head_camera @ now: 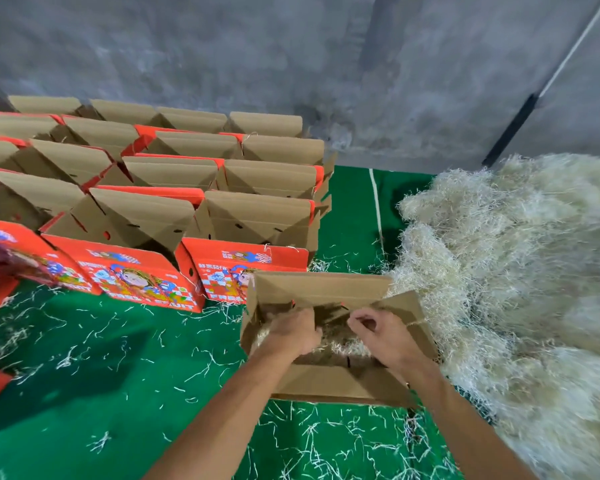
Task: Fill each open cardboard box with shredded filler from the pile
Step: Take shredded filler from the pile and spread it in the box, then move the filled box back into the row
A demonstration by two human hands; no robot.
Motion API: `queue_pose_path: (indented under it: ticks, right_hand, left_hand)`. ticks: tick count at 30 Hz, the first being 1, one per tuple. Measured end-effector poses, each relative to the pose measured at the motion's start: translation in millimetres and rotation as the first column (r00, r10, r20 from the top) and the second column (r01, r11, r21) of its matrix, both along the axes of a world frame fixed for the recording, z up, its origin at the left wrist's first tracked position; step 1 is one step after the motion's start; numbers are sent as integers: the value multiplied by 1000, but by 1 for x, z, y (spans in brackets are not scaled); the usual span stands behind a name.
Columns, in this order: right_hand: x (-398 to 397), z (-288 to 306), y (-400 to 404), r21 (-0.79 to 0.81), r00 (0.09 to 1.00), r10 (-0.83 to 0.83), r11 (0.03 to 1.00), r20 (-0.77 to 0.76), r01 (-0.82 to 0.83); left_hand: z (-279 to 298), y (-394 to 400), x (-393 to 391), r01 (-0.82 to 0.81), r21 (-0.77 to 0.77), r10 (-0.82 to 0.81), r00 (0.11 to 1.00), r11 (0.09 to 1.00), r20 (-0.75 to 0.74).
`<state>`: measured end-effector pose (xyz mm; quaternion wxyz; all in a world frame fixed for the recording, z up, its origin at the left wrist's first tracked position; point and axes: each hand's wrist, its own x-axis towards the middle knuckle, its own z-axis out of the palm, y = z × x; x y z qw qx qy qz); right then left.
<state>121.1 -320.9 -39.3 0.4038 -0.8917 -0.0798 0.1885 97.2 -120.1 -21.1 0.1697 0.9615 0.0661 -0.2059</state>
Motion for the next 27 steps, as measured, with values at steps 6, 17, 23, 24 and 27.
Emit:
queue_pose_path:
  ticks: [6, 17, 23, 24, 27]
  right_hand:
    - [-12, 11, -53, -137, 930, -209, 956, 303, 260]
    - [-13, 2, -67, 383, 961, -207, 885, -186, 265]
    - [-11, 12, -36, 333, 933, 0, 934, -360, 128]
    - [-11, 8, -26, 331, 917, 17, 935, -398, 126]
    - [-18, 3, 11, 330, 881, 54, 937, -470, 118]
  left_hand:
    - [26, -42, -22, 213, -367, -210, 977, 906, 48]
    - [34, -46, -67, 338, -265, -378, 918, 903, -119]
    - [45, -17, -85, 299, -168, -320, 941, 939, -113]
    - [49, -8, -90, 274, -157, -294, 948, 949, -120]
    - [59, 28, -103, 196, -73, -204, 970, 978, -131]
